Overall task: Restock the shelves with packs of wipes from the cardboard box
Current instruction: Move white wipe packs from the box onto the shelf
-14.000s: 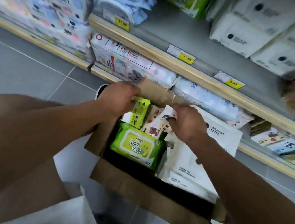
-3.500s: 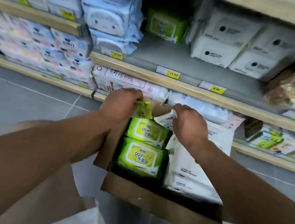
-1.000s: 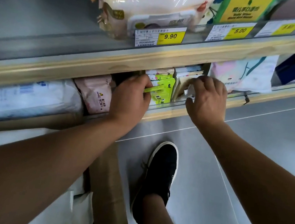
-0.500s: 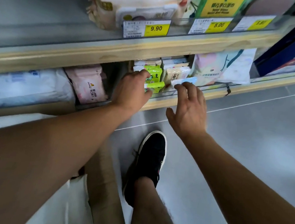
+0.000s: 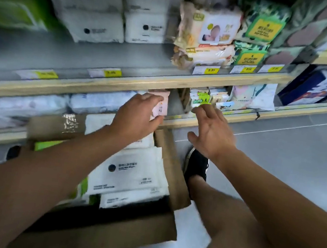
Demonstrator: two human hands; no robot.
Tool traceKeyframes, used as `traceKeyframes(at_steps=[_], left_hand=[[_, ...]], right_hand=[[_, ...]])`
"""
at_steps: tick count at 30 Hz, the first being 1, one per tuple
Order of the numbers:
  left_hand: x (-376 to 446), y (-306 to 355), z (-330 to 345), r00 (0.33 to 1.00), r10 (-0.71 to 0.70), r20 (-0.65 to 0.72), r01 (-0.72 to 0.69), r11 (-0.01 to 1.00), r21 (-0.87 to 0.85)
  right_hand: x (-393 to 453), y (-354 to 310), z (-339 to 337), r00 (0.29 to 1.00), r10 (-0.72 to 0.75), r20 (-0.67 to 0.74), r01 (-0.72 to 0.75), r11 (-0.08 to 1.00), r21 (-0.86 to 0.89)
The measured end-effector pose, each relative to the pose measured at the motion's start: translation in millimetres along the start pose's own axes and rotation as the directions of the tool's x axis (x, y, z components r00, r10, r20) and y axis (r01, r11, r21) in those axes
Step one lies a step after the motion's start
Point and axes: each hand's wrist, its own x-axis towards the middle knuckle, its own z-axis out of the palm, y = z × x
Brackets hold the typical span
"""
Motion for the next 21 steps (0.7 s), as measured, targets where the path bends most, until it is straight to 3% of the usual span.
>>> traceKeyframes(at_steps=[5,10,21], left_hand=[[-78,-34,-49,0.998,-0.002,0.062,-0.003,0.997,0.076],[-147,-72,-75,0.995,-0.046,0.088,0.037,0.994,0.103],[-204,-108,-46,0.947,-0.268,0.177,0.277,0.960,-0.026]], right_hand=[[-31,-85,1,0.995,-0.095,-0.030,0.098,0.990,0.098],[-56,-144,26,0.969,-0.226,0.096,0.211,0.967,0.141],[-69,-172,63,0.926,-0.258,0.276,0.228,0.964,0.136]])
